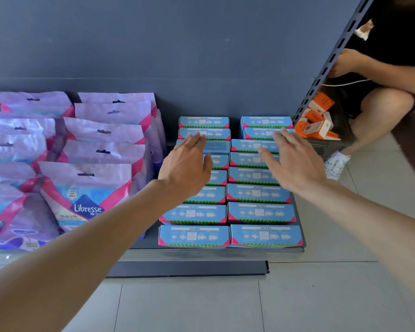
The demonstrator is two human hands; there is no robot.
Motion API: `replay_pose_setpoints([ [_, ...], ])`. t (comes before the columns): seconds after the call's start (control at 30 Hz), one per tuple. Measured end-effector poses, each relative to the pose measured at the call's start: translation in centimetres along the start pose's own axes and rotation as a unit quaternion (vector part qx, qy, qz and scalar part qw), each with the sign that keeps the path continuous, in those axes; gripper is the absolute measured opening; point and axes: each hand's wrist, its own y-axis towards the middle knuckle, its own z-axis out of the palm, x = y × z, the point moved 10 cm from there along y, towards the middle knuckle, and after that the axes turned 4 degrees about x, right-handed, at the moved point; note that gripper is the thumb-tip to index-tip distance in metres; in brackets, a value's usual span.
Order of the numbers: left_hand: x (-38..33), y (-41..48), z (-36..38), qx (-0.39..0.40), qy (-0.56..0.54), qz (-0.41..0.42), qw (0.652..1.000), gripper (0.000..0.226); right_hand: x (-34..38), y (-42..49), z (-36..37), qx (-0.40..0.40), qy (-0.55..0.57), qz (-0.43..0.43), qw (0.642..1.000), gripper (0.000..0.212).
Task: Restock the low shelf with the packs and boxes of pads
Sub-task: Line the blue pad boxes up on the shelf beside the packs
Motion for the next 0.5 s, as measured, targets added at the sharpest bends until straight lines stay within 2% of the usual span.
replay_pose_setpoints([
  [0.2,-0.8,1.4,-0.9,-0.008,0.006,0.007,1.000,0.050,1.1,0.5,1.4,0.012,0.040,0.001,0.999,0.076],
  [0.37,-1.5,1.8,-1.1,-0.005,0.019,0.019,1.000,0.048,2.7,0.9,0.5,-0.001,0.051,-0.024,0.998,0.071],
  [0.5,-1.7,2.2,-1.2,-0.005,0.034,0.022,0.999,0.048,0.5,2.3,-0.7,-0.023,0.036,0.024,0.999,0.068],
])
